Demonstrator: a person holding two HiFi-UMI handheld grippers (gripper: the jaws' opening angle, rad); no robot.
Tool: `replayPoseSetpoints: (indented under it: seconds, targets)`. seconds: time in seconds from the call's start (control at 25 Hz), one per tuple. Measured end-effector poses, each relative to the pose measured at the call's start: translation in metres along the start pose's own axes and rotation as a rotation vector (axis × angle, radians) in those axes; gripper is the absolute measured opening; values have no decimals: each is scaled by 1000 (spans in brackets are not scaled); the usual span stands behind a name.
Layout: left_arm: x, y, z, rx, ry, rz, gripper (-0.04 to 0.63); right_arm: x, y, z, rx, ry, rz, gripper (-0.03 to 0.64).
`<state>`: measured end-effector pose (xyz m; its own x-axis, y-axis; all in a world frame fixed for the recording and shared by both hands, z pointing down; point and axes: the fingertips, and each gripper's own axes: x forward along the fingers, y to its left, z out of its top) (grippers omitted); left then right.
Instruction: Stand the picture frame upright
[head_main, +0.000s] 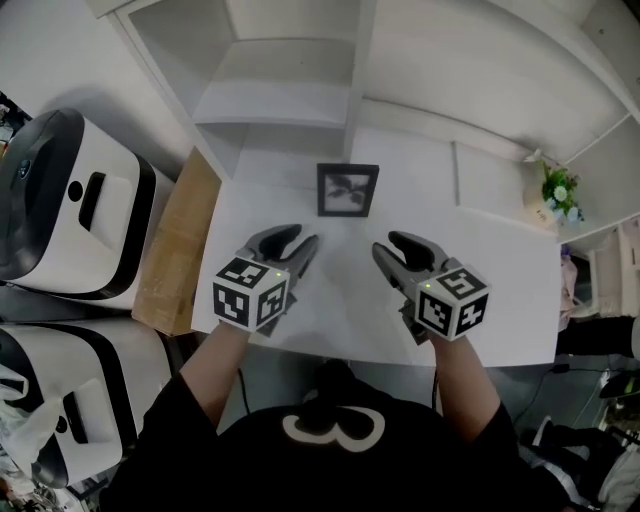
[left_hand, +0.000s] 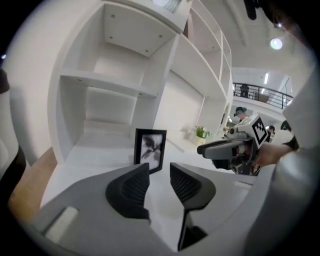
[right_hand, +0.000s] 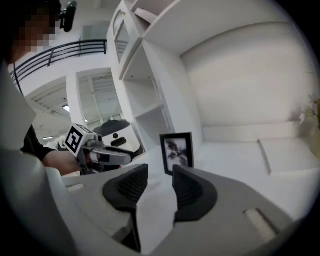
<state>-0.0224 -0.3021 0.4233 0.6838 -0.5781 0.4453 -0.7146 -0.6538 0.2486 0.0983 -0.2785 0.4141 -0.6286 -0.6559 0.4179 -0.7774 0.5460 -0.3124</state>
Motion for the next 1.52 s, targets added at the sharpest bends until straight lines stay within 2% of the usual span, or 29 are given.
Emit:
replayPoseSetpoints:
  seconds: [0.08,0.16,0.28,0.44,0.56,0.68,0.92,1.2,1.52]
  targets:
    - [-23,-21,6,-29,-46,-37,103,-23,26,10,0,-63,30,141]
    - [-46,-49,9,-46,-87,-87,83,-44,54,15,5,-114,59,86]
    - [-81,-93,14,-71,-147,-160,56,-70,95,19,-30,-166,84,71]
    - [-126,-129,27,-110,-217,-221,11,-103,133,19,-56,-235,94,27]
    - [-154,-155,32,-87,-269,-269,11,-130,155,15,-50,-257,118,26]
    - [-172,-177,30,-52,-277,-299,11,-149,171,11,-68,-288,113,3]
    - [-190,-197,26,46,-266,-288,11,-171,187,4,-98,-319,87,3]
    - [-195,-203,19,50,-251,-273,11,-180,192,7,-113,-335,66,3]
    - [-194,-202,17,61,-241,-245,11,-178,190,-1,-76,-321,79,3]
